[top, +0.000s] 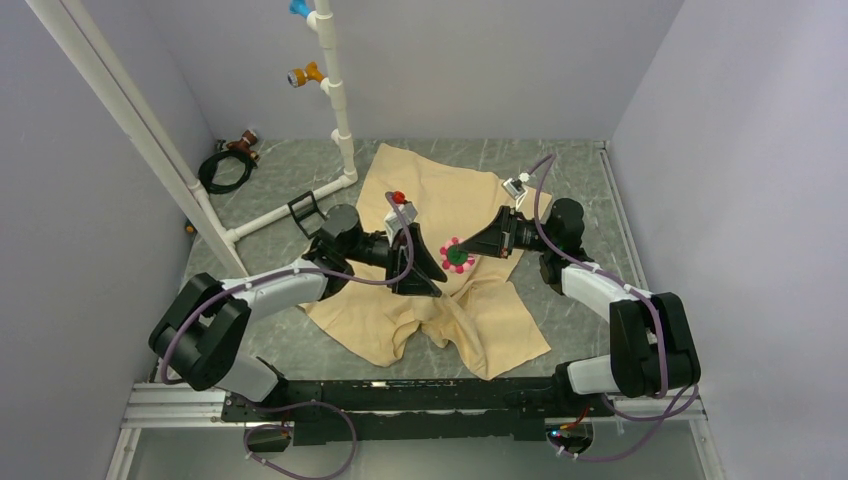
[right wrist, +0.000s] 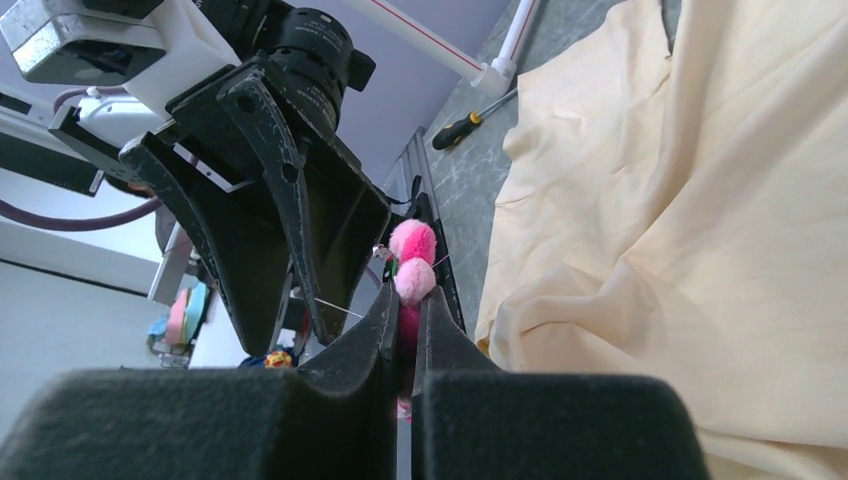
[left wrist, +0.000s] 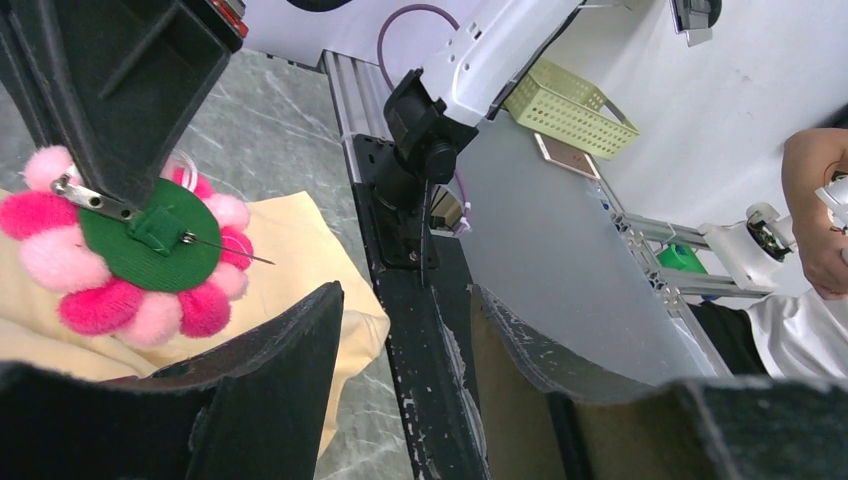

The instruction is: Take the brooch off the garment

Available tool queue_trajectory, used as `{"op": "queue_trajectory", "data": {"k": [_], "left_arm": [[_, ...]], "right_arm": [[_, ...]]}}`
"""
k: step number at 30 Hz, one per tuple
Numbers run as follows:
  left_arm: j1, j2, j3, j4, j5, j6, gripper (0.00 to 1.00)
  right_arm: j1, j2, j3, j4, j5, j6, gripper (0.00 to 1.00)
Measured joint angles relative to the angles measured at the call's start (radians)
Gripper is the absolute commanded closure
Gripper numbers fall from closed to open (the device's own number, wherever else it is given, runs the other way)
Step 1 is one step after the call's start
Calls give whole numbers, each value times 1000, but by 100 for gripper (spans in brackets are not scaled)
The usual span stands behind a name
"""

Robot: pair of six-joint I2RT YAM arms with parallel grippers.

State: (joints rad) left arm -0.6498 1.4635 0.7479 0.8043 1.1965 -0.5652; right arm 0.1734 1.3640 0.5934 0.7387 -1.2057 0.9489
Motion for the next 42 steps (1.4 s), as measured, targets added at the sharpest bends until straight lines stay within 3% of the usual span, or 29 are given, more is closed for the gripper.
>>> {"op": "queue_trajectory", "data": {"k": [25,32,42], "left_arm": [[-7,86,106,-19,-117,-42,40],[13,86,115,-34,-124,-42,33],[97,67,109,-6,-113,-94,38]], "right_arm": [[29,-9,-17,-42,0,-37,100],[29,14,-18,-28,0,-9,100],[27,110,-26,4,2,56,100]]}}
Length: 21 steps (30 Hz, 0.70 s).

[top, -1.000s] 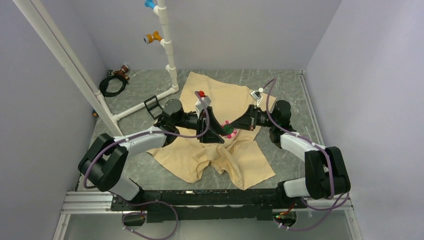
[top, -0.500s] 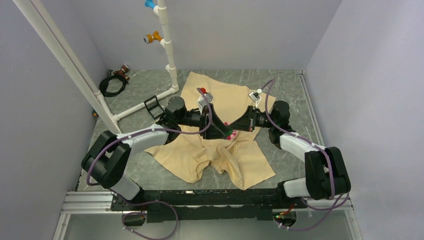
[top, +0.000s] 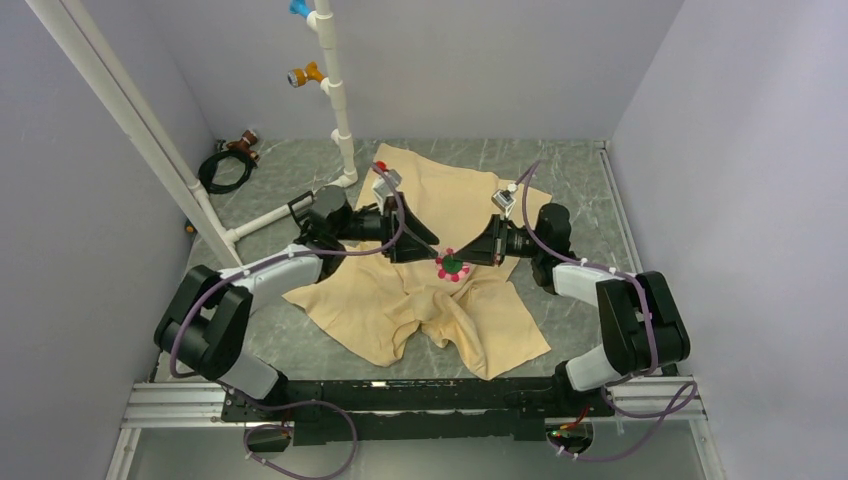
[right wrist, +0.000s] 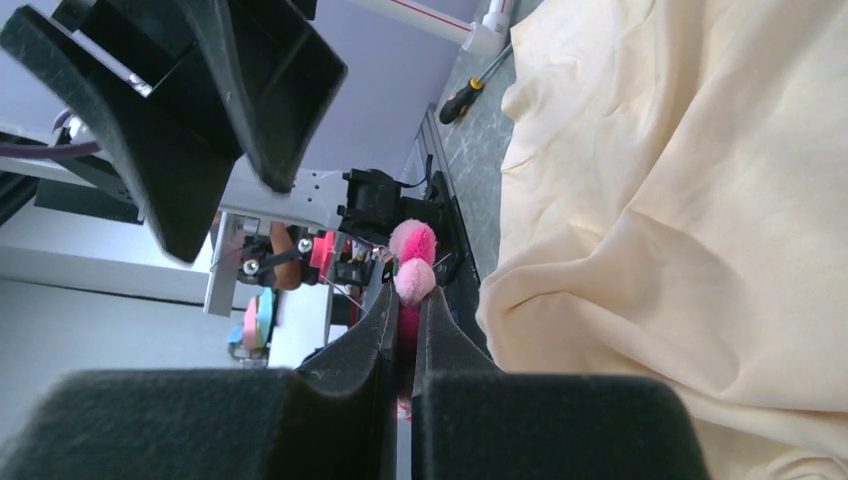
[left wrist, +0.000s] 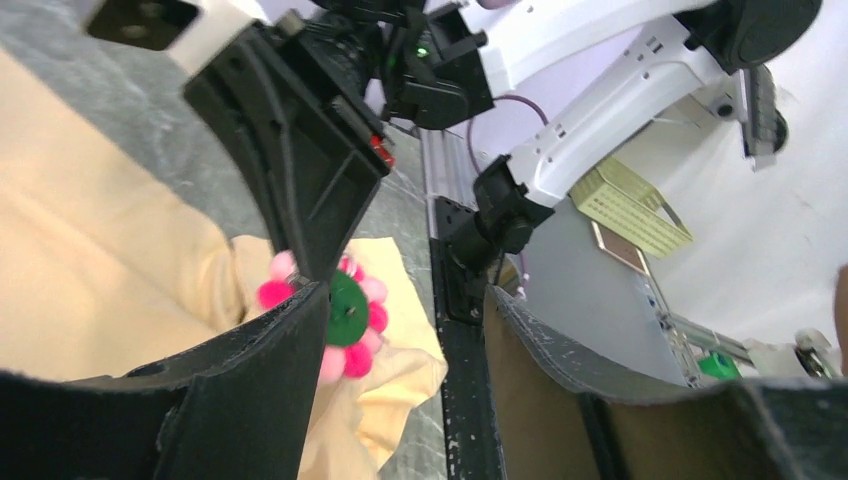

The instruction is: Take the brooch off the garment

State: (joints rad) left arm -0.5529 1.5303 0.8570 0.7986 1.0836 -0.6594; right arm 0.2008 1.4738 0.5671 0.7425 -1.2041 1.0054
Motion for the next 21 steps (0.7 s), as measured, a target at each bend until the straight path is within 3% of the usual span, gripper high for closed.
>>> {"op": "queue_trajectory", "data": {"k": [6,12,18,21], "left_arm": [[99,-74,-73,-109,-55,31,43],[74,-56,-139,-167,-59,43,50],[44,27,-142,-35,-16,-77,48],[26,68,-142,57,6,-150,53]], "right_arm": [[-3,34,-14,111,0,94,100],[-3,37,-29,248,-2,177,100],[9,23,-31,232,-2,151,100],[19,-8,-32,192,-3,111,100]]}}
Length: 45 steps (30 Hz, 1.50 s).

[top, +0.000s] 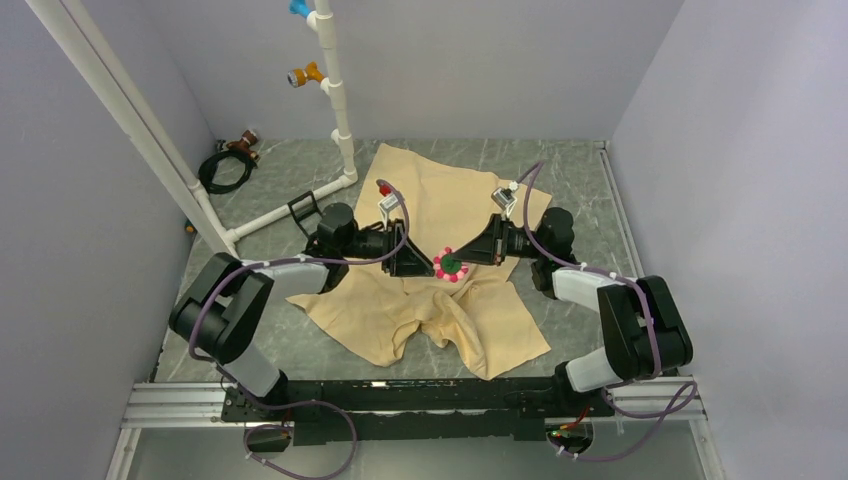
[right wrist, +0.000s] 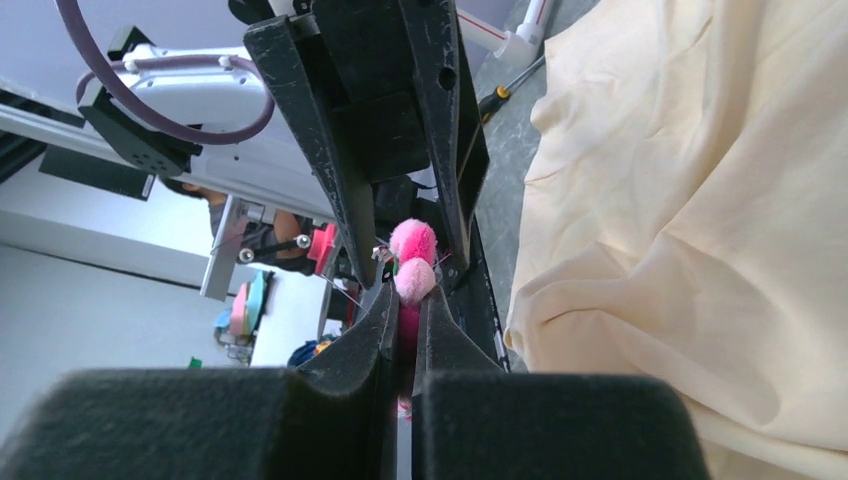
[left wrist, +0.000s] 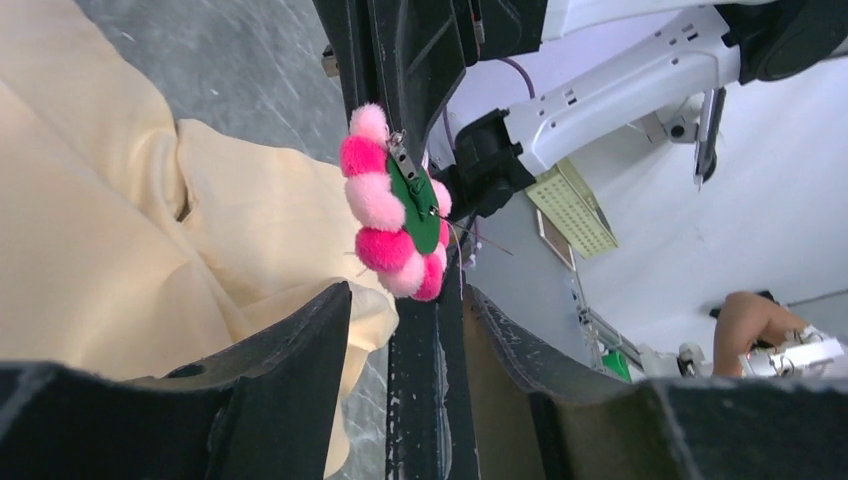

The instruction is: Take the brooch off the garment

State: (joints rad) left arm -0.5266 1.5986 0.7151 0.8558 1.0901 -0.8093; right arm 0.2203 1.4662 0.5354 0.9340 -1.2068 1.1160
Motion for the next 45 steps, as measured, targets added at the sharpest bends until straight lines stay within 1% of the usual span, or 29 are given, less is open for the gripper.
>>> {"op": "queue_trajectory", "data": {"k": [2,5,7,10,13,16,20,24,27,31,45], "left_arm": [[-7,19,0,50,13,-35,58],[-1,30,-2,103,11,-62,61],[18,19,-2,108,7,-40,65],[39,-21,-2,63,-19,66,69],[26,-94,1,-25,-41,219,68],[-2,-135,27,-96,-46,338,69],[-24,-144,57,-182,-63,462,70],[-34,-144,72,-277,-68,560,67],[-55,-144,92,-350,-68,626,66],[-73,-144,97,-391,-68,673,67],[-100,-144,127,-483,-76,754,70]], "right_arm": [[5,-16,0,-24,-3,-27,100],[12,-33,0,-79,-8,-77,100],[12,-38,0,-116,-9,-107,100],[14,-40,0,-164,-19,-150,100],[21,-40,0,-195,-31,-175,100],[32,-40,0,-214,-36,-196,100],[52,-42,0,-247,-43,-222,100],[63,-48,0,-274,-52,-244,100],[65,-48,0,-284,-55,-251,100],[72,-49,1,-298,-56,-260,100],[79,-49,2,-305,-59,-261,100]]}}
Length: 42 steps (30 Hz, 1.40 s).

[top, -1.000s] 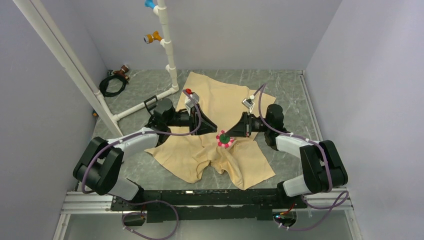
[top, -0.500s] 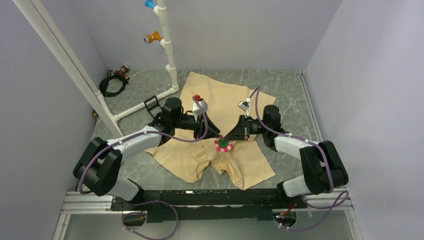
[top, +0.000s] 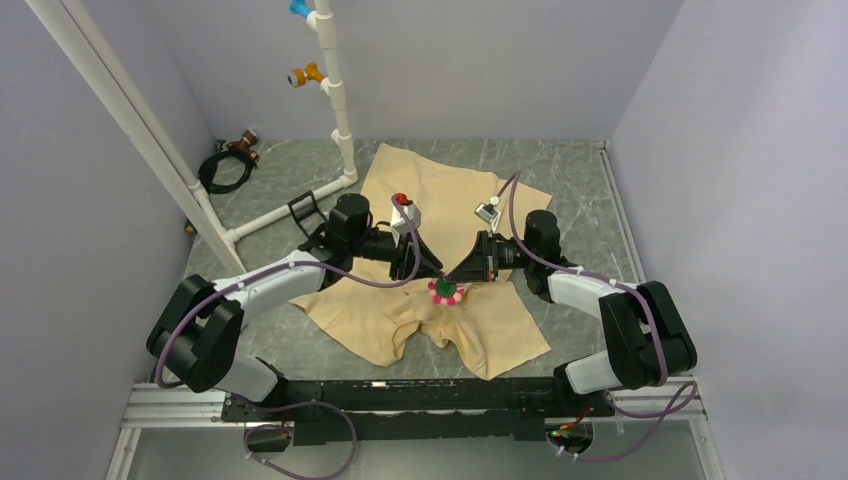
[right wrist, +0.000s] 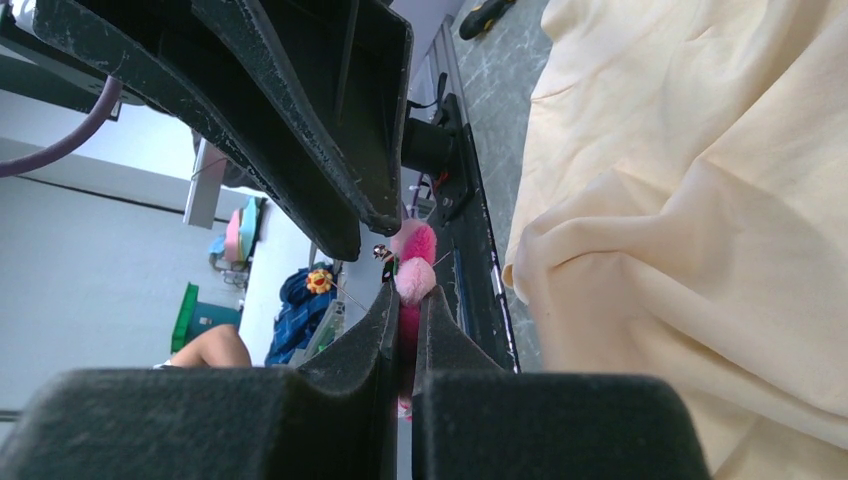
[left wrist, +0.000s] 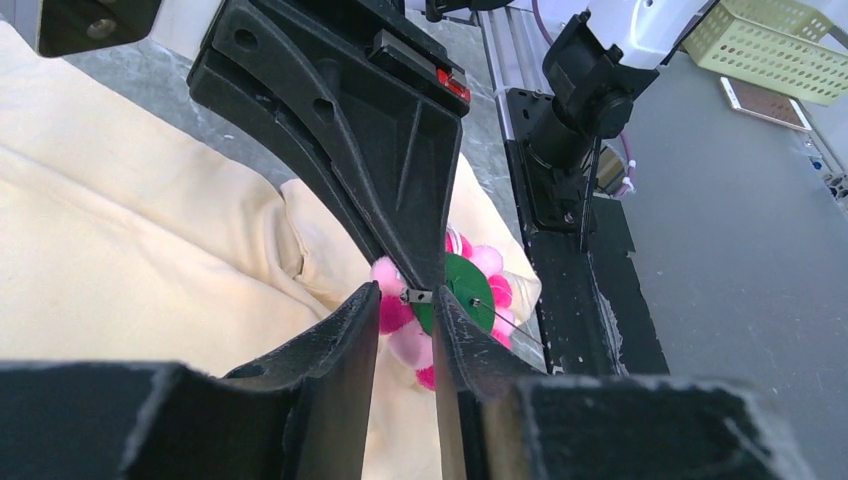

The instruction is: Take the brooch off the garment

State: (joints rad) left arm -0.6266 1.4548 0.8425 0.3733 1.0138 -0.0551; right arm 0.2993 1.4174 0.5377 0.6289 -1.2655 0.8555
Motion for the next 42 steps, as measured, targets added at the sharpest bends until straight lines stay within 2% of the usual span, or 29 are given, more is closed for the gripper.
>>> {"op": "queue_trajectory", "data": {"k": [17,25,32,42], "left_arm": [[-29,9,34,-67,-18,82,74],[-34,18,34,-81,-26,97,100],[-35,18,58,-151,-37,127,100],[-66,18,128,-351,-103,253,100]], "right_arm": [[4,0,2,0,0,1,100],[3,0,2,0,0,0,100],[3,1,13,-37,1,-23,100],[3,19,42,-134,5,-90,100]]}}
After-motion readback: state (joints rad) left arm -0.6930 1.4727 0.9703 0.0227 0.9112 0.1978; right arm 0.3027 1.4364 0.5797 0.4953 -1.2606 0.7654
